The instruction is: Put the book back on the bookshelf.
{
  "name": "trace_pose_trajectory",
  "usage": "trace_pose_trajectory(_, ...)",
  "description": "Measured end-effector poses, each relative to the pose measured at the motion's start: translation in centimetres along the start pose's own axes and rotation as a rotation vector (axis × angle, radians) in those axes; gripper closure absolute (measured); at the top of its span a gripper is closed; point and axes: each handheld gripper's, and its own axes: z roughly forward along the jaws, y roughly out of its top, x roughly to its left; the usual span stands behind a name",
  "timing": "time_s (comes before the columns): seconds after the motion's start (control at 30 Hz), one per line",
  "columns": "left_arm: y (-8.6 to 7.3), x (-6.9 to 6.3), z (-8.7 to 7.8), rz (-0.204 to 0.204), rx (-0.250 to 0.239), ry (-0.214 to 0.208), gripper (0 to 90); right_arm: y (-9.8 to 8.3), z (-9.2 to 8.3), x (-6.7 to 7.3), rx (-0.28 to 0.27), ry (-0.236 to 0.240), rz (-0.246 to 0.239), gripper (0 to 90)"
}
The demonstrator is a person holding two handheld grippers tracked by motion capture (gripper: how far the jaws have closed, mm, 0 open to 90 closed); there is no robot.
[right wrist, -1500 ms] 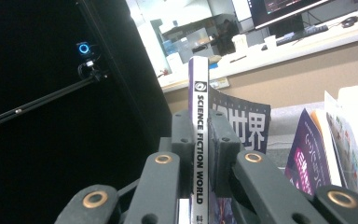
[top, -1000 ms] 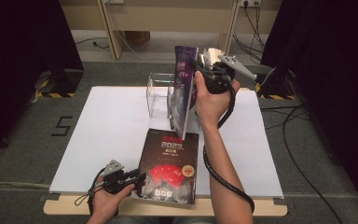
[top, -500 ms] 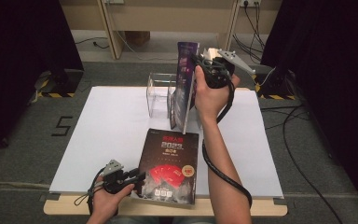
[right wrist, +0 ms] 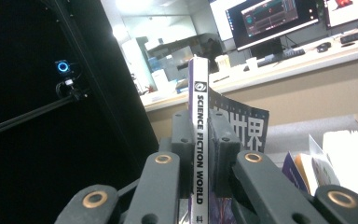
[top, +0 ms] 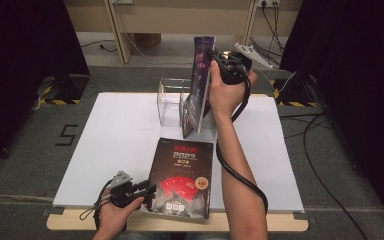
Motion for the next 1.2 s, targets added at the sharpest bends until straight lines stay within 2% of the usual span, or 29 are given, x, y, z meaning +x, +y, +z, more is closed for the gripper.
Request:
trace_pose_trajectory(0.77, 0.0, 0.2, 0.0, -0.001, 0.001, -0.001, 60.6, -0.2, 3.4, -1.0, 0.004, -0.046, -0.014, 83.2)
trace_pose_trajectory(1.2, 0.0, 0.2, 0.1, -0.006, 0.0, -0.004, 60.6, -3.4, 5.9, -2.1, 0.057, -0.078, -0.016, 83.1)
